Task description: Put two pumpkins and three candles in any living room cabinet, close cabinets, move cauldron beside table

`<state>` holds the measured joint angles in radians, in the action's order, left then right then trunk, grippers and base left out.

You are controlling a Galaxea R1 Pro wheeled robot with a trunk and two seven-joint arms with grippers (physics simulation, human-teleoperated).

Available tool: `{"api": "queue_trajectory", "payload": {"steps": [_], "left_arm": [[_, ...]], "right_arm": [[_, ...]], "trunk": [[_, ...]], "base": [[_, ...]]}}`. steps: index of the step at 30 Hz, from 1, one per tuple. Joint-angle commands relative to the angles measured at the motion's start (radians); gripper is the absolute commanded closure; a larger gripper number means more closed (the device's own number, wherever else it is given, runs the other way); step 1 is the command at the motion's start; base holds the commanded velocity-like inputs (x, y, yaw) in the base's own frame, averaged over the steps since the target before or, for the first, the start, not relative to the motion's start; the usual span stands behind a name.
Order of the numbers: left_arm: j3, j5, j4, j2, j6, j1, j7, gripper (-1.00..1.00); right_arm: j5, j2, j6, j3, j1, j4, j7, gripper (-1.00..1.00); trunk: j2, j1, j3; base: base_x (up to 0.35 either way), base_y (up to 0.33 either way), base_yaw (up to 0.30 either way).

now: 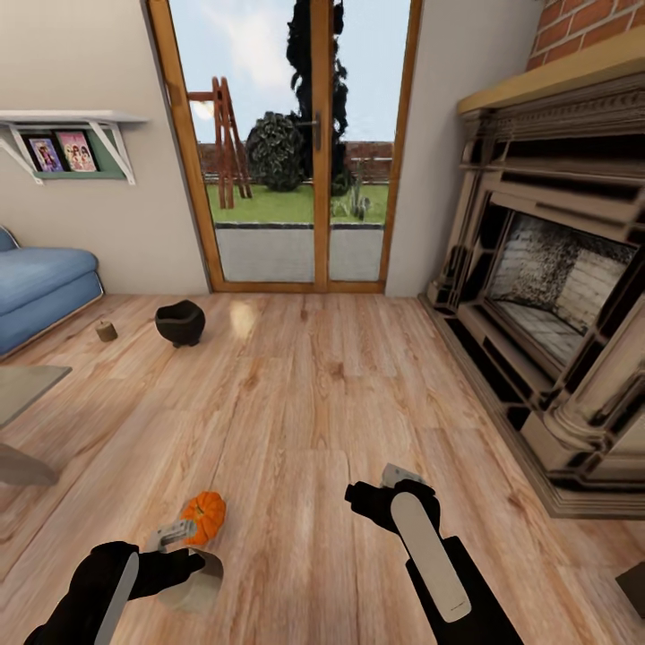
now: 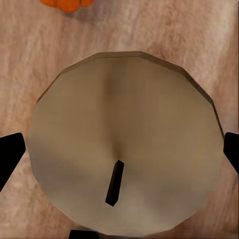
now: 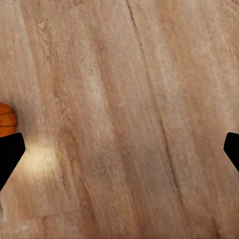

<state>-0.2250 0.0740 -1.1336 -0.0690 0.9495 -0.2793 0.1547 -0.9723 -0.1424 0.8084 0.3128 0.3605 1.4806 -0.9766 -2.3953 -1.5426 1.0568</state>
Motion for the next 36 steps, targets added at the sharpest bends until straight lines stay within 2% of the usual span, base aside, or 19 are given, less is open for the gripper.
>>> {"api": "queue_trajectory", "payload": {"steps": [1,17,36], "left_arm": [[0.000,0.000,0.000,0.000,0.000,0.000,0.000,1.00],[-0.002,0.002,0.000,0.000,0.000,0.000,0.000,1.00],[-0.001,0.001,0.000,0.000,0.000,0.000,0.000,1.00]], "right_arm": [[0.000,0.000,0.000,0.000,0.000,-0.002,0.000,-1.00],[0.000,0.000,0.002,-0.001,0.000,-0.009,0.001,-1.00],[-0.001,0.000,0.003,-0.003,0.000,-0.015,0.003,-1.00]], "trunk": [[0.007,0.004,-0.003],[0.119,0.065,-0.053],[0.252,0.138,-0.113]], "base": [[0.000,0.000,-0.083],[-0.064,0.031,-0.253],[-0.003,0.002,-0.280]]}}
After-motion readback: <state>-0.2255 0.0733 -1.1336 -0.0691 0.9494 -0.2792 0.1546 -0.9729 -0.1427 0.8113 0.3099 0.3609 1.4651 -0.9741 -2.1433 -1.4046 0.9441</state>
